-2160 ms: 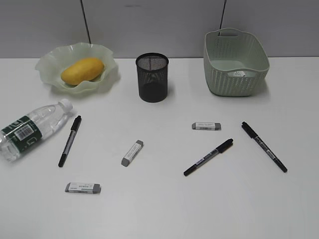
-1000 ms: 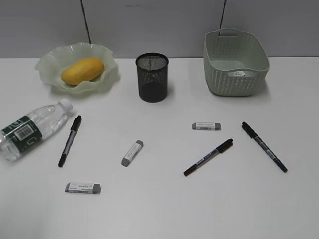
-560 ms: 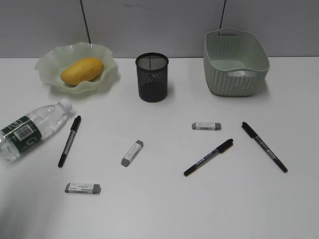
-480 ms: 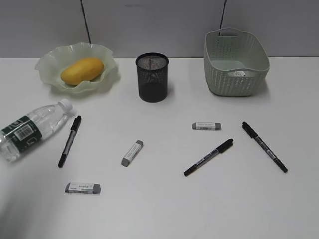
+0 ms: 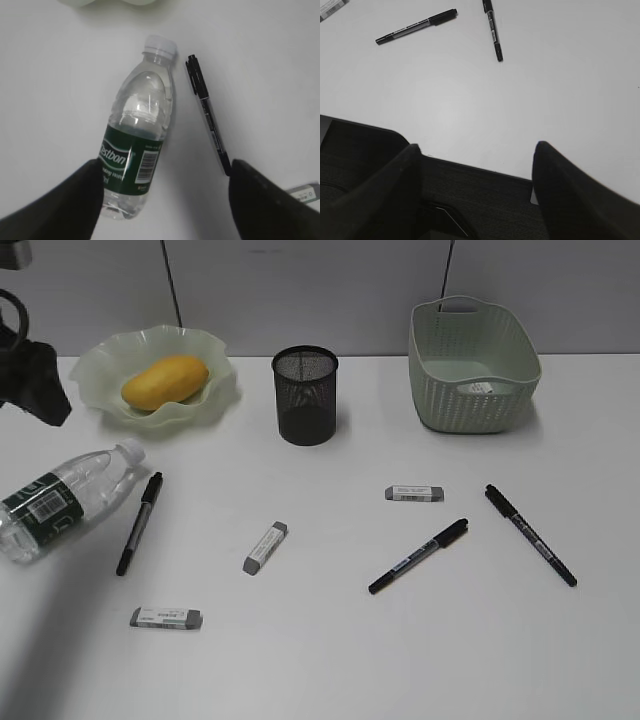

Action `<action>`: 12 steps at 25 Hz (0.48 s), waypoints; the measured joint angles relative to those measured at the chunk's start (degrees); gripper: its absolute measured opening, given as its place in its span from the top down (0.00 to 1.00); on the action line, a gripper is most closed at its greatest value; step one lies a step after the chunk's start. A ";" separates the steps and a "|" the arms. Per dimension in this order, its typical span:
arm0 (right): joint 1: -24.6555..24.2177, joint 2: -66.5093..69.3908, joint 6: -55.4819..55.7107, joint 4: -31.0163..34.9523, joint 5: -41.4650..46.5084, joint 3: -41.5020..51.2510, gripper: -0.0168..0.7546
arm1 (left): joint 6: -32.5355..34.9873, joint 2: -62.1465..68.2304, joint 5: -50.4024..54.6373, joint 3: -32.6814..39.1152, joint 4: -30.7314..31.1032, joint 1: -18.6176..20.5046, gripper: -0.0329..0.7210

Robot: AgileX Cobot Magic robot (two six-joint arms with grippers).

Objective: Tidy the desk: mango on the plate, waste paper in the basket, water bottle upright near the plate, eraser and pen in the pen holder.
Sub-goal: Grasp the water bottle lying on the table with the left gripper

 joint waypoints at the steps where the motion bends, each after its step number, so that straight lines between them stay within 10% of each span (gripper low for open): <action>1: 0.00 0.00 0.00 -0.05 0.00 0.00 0.28 | 1.32 1.79 1.30 -2.11 0.00 0.00 0.17; 12: 0.00 0.00 0.00 -0.05 -0.05 0.00 0.28 | 9.12 18.82 6.82 -14.64 1.26 0.00 0.05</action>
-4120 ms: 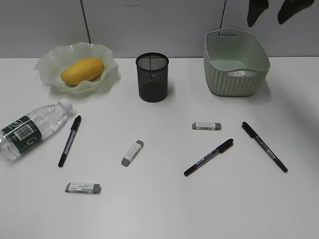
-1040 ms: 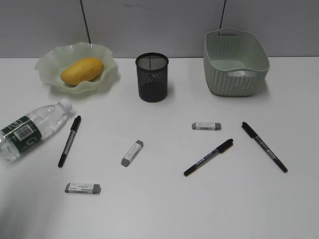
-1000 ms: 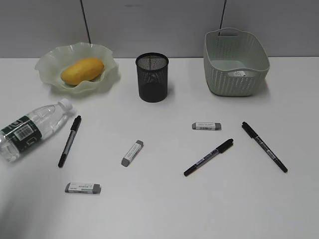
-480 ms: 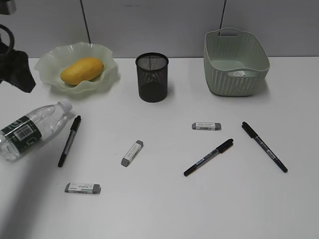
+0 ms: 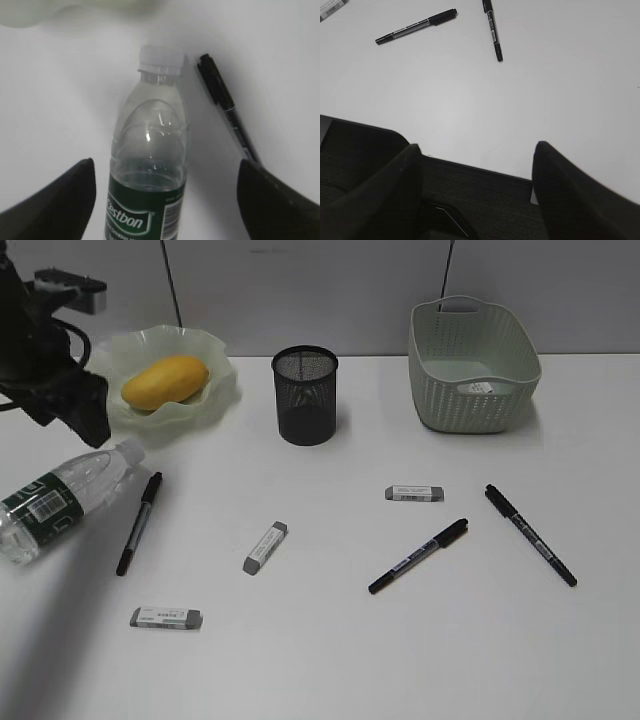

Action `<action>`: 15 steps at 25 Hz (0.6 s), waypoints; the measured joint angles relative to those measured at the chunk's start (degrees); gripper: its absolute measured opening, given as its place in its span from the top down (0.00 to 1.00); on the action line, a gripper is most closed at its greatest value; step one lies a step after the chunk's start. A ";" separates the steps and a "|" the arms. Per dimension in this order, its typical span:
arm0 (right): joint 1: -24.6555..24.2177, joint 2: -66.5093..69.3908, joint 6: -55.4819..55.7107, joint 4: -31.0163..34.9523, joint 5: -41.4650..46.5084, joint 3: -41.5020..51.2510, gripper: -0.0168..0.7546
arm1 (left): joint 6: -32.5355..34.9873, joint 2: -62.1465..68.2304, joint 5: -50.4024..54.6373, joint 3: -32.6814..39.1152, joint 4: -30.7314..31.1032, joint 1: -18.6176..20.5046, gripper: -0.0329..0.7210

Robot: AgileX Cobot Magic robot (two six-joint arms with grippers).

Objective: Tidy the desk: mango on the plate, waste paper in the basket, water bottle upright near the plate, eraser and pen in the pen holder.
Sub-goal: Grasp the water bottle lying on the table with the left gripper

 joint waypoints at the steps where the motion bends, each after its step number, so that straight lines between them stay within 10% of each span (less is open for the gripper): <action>1: 0.00 0.00 0.00 0.00 0.00 0.00 0.28 | 0.78 1.04 0.14 0.00 0.71 -0.12 0.05; 15: 0.00 0.00 0.00 0.00 0.00 0.00 0.30 | 7.24 8.45 -1.82 -0.13 2.50 -0.38 0.05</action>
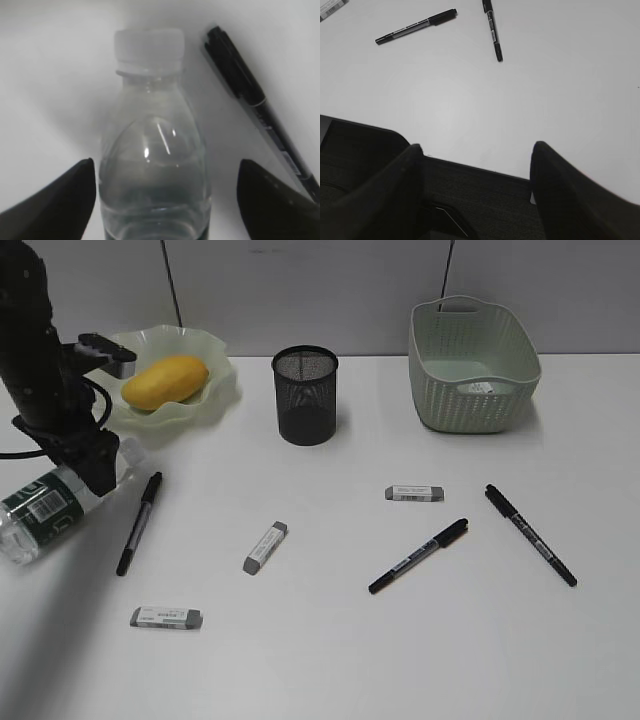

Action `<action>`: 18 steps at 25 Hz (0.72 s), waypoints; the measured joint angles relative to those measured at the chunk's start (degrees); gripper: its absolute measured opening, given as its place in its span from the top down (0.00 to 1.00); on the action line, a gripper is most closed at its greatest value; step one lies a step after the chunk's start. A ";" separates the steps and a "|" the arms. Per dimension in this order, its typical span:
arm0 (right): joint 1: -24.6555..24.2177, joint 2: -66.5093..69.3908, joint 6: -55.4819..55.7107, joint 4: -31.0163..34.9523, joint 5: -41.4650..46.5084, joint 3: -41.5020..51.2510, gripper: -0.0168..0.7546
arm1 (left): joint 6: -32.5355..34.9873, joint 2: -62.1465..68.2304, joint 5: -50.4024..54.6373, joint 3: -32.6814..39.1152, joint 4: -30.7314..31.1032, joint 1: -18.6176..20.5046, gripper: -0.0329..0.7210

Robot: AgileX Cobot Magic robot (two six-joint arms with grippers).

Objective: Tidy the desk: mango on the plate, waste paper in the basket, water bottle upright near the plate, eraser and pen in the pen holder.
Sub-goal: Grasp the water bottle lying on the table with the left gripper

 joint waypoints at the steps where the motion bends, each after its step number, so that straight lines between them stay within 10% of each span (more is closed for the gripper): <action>1: 0.00 0.00 0.00 0.00 0.00 0.00 0.31 | 0.00 0.58 -0.11 0.00 0.33 0.00 0.05; 18: 0.00 0.00 0.00 -0.10 0.00 0.00 0.32 | 0.00 3.23 -0.14 -0.25 0.98 0.00 0.27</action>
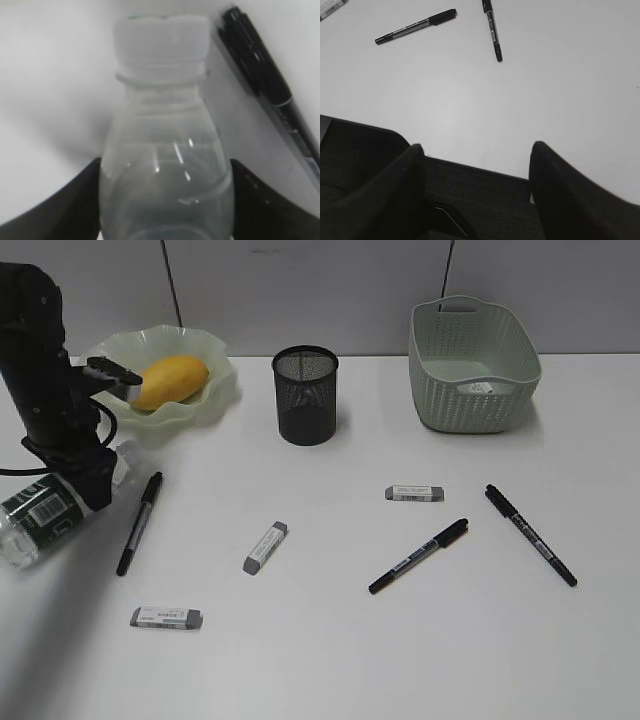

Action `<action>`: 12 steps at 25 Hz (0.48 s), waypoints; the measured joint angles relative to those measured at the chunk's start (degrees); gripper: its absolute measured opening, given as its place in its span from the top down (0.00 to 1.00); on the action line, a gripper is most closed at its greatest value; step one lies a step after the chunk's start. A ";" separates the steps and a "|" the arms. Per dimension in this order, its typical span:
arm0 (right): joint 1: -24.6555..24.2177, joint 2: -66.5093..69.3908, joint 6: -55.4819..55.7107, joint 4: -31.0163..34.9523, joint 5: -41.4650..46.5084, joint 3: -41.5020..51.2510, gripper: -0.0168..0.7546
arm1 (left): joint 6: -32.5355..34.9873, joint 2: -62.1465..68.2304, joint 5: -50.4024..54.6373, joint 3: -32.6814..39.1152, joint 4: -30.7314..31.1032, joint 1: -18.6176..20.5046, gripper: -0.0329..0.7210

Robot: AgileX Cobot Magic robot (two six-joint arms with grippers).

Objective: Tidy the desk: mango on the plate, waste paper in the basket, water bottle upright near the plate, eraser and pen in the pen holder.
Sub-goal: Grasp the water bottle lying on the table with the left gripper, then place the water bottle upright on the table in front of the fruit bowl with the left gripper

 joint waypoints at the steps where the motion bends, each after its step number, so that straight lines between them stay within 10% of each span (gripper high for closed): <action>1: 0.00 0.00 0.00 0.00 0.00 0.00 0.32 | -0.20 0.00 0.87 0.00 0.00 0.00 0.27; 12: 0.00 0.00 0.00 0.00 0.00 0.00 0.32 | -6.28 -10.33 7.08 0.00 -4.22 0.00 0.27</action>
